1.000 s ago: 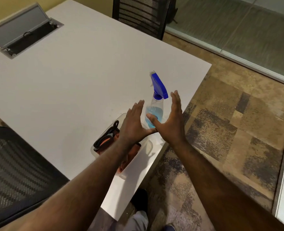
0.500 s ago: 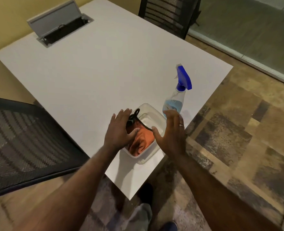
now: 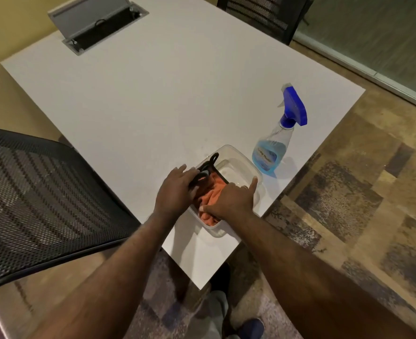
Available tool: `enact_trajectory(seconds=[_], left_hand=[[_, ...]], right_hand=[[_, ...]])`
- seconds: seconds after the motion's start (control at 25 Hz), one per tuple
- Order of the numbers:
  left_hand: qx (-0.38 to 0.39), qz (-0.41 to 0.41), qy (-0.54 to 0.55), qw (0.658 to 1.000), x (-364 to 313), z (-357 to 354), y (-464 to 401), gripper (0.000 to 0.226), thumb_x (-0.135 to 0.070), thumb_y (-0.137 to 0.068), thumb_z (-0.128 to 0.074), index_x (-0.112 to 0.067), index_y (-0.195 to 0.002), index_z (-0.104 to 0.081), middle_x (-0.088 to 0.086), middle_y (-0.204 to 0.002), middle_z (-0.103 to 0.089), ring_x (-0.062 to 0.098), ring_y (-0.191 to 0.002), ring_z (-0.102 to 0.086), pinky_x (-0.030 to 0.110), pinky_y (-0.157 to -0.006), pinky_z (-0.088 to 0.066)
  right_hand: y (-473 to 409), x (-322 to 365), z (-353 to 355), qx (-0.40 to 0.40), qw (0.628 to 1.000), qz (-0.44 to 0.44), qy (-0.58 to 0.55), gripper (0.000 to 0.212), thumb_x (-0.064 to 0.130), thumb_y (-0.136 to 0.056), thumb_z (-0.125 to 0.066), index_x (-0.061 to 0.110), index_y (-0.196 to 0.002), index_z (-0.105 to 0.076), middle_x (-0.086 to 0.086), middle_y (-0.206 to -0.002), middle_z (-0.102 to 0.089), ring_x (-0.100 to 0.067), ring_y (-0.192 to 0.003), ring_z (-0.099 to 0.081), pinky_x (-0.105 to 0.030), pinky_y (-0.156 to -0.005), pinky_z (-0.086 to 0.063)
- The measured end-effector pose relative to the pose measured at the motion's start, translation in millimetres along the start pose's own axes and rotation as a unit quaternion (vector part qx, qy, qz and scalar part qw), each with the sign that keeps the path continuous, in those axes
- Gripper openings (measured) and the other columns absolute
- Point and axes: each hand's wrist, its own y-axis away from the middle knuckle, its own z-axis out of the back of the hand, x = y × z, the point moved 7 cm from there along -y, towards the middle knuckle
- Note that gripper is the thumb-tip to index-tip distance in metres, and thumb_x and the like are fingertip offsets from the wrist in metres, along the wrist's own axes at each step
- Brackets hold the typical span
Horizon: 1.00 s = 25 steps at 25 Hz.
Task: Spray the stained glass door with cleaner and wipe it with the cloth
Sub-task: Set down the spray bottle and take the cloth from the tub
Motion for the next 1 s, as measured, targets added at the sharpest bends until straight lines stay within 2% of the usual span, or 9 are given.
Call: enact_trajectory(seconds=[0.08, 0.24, 0.4, 0.52, 0.68, 0.76, 0.88, 1.0], left_hand=[[-0.017, -0.041, -0.020, 0.999, -0.8, -4.2, 1.3, 0.035, -0.022, -0.083, -0.075, -0.016, -0.117, -0.068, 0.007, -0.114, -0.074, 0.037, -0.126, -0.055, 0.043, -0.099, -0.046], [-0.048, -0.091, -0.069, 0.992, -6.2, -9.6, 1.4, 0.029, -0.034, -0.081, -0.075, -0.017, -0.105, -0.073, 0.004, -0.102, -0.077, 0.036, -0.110, -0.065, 0.042, -0.087, -0.048], [-0.064, -0.065, -0.103, 0.990, -10.5, -10.3, -6.3, 0.021, -0.041, -0.081, -0.074, -0.021, -0.088, -0.074, -0.001, -0.080, -0.076, 0.025, -0.083, -0.063, 0.036, -0.075, -0.030], [-0.071, -0.049, -0.103, 0.991, -14.8, -6.9, -12.1, 0.018, -0.041, -0.078, -0.076, -0.023, -0.079, -0.075, -0.004, -0.068, -0.074, 0.023, -0.079, -0.062, 0.035, -0.073, -0.023], [-0.059, -0.037, -0.079, 0.994, -19.8, -2.8, -12.7, 0.021, -0.042, -0.086, -0.067, -0.023, -0.085, -0.075, -0.002, -0.075, -0.075, 0.024, -0.085, -0.061, 0.035, -0.073, -0.018], [-0.074, -0.032, -0.064, 0.995, -18.8, 3.0, -13.2, 0.018, -0.040, -0.086, -0.067, -0.024, -0.088, -0.074, -0.002, -0.079, -0.076, 0.025, -0.085, -0.062, 0.034, -0.071, -0.015], [-0.109, 0.016, -0.012, 0.994, -10.8, 17.5, -17.1, 0.017, -0.038, -0.089, -0.062, -0.027, -0.095, -0.074, -0.001, -0.084, -0.076, 0.024, -0.087, -0.064, 0.032, -0.073, -0.015], [-0.147, 0.079, 0.061, 0.984, -10.0, 39.6, -18.5, 0.017, -0.029, -0.091, -0.058, -0.025, -0.096, -0.074, -0.001, -0.086, -0.076, 0.023, -0.090, -0.064, 0.031, -0.075, -0.016]], right_hand=[[-2.0, 5.6, -5.4, 0.005, 1.000, -0.002, -0.001, 0.066, 0.077, -0.077, -0.050, 0.017, -0.100, -0.067, -0.005, -0.105, -0.070, -0.029, -0.116, -0.060, -0.063, -0.115, 0.012], [-3.0, 11.5, -7.5, 0.009, 0.999, -0.004, -0.044, 0.042, 0.059, -0.087, -0.055, 0.018, -0.088, -0.063, -0.005, -0.099, -0.071, -0.026, -0.113, -0.061, -0.057, -0.121, 0.006], [-5.9, 11.4, -5.1, -0.008, 0.996, -0.009, -0.089, 0.029, 0.046, -0.090, -0.060, 0.019, -0.084, -0.052, -0.005, -0.099, -0.071, -0.025, -0.107, -0.064, -0.053, -0.123, -0.003], [-3.9, 7.8, 2.7, -0.034, 0.991, -0.008, -0.131, 0.030, 0.047, -0.091, -0.060, 0.017, -0.096, -0.061, -0.006, -0.104, -0.071, -0.023, -0.107, -0.063, -0.049, -0.123, -0.009], [1.0, 2.4, 18.9, -0.046, 0.979, -0.005, -0.200, 0.029, 0.042, -0.090, -0.062, 0.015, -0.100, -0.063, -0.006, -0.105, -0.071, -0.023, -0.107, -0.062, -0.044, -0.121, -0.015], [5.6, 0.2, 27.9, -0.057, 0.972, -0.007, -0.229, 0.030, 0.042, -0.090, -0.060, 0.014, -0.100, -0.064, -0.006, -0.104, -0.071, -0.024, -0.106, -0.062, -0.044, -0.118, -0.024], [15.4, -4.6, 47.4, -0.073, 0.955, -0.019, -0.285, 0.034, 0.041, -0.091, -0.059, 0.011, -0.106, -0.064, -0.008, -0.105, -0.070, -0.026, -0.101, -0.063, -0.043, -0.104, -0.042], [22.9, -9.1, 71.7, -0.073, 0.946, -0.019, -0.314, 0.037, 0.040, -0.089, -0.059, 0.010, -0.110, -0.062, -0.011, -0.107, -0.069, -0.029, -0.099, -0.063, -0.042, -0.093, -0.050]])
